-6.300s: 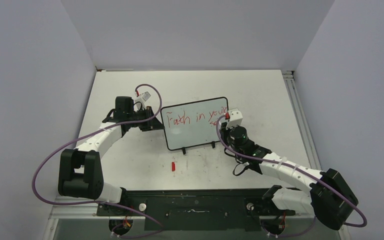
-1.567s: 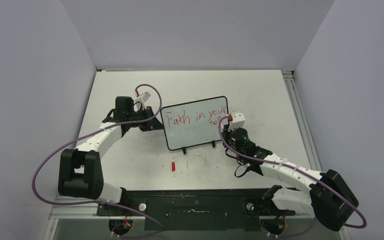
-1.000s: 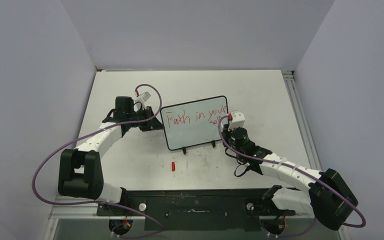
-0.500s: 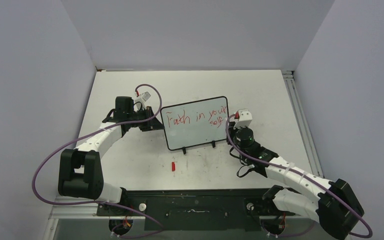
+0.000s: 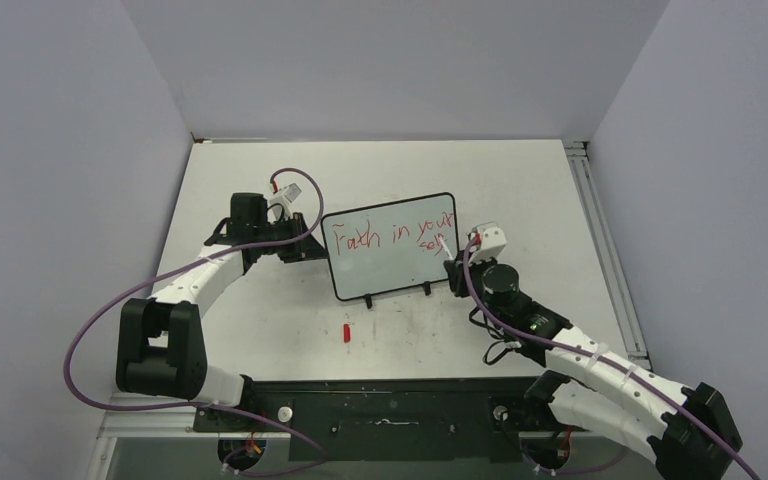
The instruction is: Write a sentence on the whiteboard
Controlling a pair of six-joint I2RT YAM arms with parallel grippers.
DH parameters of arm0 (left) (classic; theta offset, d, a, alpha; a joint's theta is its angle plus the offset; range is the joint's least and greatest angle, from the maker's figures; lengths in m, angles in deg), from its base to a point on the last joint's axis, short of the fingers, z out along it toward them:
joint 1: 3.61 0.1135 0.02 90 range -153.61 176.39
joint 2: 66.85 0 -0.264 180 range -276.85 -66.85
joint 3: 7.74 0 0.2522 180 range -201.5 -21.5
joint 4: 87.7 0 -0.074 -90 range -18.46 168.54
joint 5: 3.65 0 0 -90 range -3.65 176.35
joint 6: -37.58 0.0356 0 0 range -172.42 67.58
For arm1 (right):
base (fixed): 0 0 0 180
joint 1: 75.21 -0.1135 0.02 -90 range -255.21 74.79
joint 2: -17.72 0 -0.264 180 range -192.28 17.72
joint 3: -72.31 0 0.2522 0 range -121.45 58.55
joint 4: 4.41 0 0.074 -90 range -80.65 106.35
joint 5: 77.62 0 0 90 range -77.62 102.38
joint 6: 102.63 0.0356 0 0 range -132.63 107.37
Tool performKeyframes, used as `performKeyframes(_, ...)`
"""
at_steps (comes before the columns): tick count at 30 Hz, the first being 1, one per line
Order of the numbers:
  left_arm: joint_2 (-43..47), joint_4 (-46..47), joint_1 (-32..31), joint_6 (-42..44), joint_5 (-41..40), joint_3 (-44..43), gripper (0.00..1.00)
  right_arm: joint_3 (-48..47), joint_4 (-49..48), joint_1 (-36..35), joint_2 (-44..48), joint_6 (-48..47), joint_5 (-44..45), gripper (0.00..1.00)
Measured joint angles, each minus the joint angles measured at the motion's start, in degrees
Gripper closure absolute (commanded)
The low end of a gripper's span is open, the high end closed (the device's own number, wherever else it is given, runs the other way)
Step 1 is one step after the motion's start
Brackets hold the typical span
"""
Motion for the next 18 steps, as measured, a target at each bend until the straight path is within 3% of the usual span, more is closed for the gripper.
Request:
performKeyframes(8,0.02,-0.02,0.00,0.00,-0.15,0.00,0.91,2.49,-1.07,-6.88,-5.14,1.38,-1.38,0.95)
performKeyframes(18,0.02,-0.07,0.00,0.00,-0.17,0.00,0.91,2.73,-5.60,-8.57,-14.78,2.51,-1.90,0.95)
